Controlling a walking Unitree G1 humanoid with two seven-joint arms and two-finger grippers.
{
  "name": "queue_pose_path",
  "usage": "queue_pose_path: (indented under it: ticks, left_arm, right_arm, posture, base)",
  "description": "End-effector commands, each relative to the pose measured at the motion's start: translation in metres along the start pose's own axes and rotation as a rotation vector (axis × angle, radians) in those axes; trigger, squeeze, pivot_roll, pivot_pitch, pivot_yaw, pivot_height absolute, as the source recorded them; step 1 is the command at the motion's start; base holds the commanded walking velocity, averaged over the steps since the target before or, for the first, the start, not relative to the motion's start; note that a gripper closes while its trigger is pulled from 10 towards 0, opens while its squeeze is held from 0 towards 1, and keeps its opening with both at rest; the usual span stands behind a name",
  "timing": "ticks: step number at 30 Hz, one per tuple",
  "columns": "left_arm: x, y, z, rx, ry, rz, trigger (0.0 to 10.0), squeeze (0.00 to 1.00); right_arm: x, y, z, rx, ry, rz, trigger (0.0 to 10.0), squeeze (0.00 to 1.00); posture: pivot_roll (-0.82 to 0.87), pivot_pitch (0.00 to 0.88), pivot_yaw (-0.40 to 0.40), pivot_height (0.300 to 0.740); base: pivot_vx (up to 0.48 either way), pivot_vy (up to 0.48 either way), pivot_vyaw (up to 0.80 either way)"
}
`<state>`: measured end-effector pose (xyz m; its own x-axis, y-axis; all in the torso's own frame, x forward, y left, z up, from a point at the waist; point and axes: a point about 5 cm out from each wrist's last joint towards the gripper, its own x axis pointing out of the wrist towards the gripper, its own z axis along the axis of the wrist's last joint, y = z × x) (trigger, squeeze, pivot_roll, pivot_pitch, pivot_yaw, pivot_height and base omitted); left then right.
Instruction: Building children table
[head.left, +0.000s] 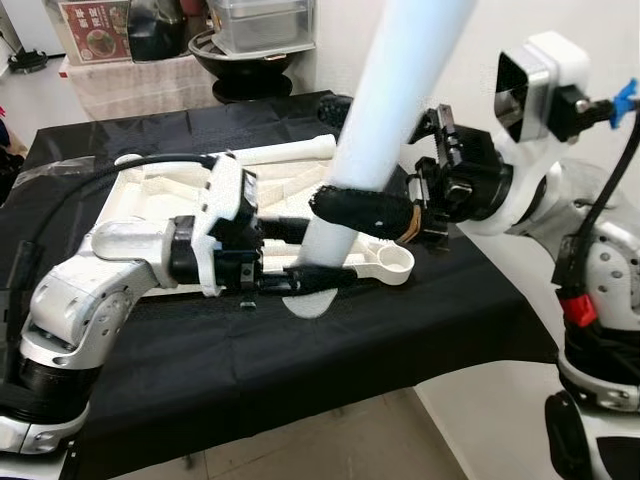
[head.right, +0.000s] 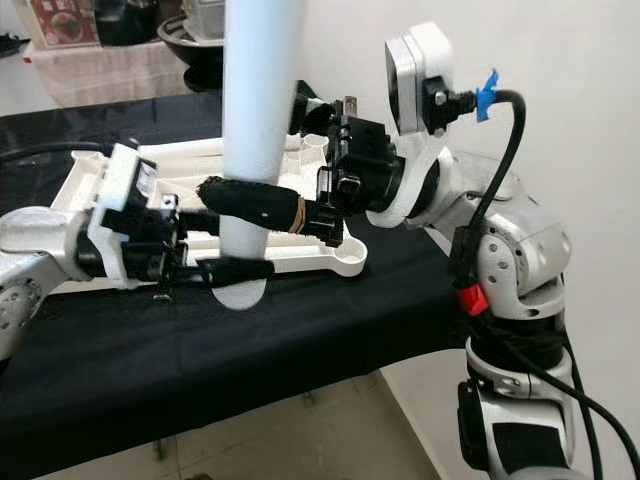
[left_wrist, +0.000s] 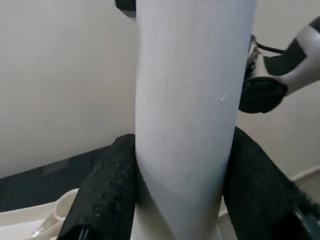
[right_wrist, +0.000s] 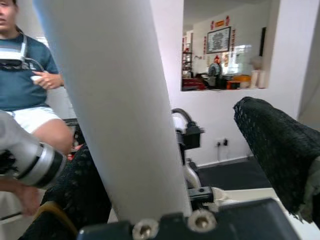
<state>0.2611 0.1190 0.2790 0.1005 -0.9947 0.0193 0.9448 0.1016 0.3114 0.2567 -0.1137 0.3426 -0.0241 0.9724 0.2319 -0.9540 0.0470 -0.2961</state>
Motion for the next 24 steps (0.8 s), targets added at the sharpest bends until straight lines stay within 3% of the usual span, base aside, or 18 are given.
queue_pose_path:
  ticks: [1,4,12,23,24]
  left_arm:
    - [0.001,0.003,-0.001,0.014,0.014,0.009,0.0,0.0]
    - [0.0,0.011,-0.002,0.033,0.03,0.048,0.0,0.0]
    - [0.006,0.015,-0.002,0.047,0.033,0.061,0.0,0.0]
    - [0.018,0.01,-0.003,0.045,0.017,0.0,0.0,0.0]
    - [0.02,0.009,-0.003,0.043,0.018,-0.017,0.0,0.0]
  right_arm:
    - [0.006,0.006,0.001,0.021,-0.005,0.053,10.0,0.0]
    - [0.012,0.01,-0.004,0.083,-0.018,0.044,10.0,0.0]
    - [0.025,0.009,-0.02,0.141,-0.011,-0.043,10.0,0.0]
    - [0.036,0.007,-0.03,0.175,-0.003,-0.083,10.0,0.0]
    - [0.037,0.007,-0.03,0.177,-0.005,-0.086,1.8,0.0]
  posture:
    - [-0.07,0.03,-0.014,0.74]
    - [-0.08,0.033,-0.009,0.74]
    - [-0.08,0.032,-0.012,0.74]
    - [-0.08,0.033,-0.012,0.74]
    - [-0.08,0.032,-0.012,0.74]
  base:
    - [0.0,0.0,0.0]
    - [0.0,0.0,0.0]
    - [0.0,0.0,0.0]
    - [0.0,0.0,0.0]
    - [0.0,0.0,0.0]
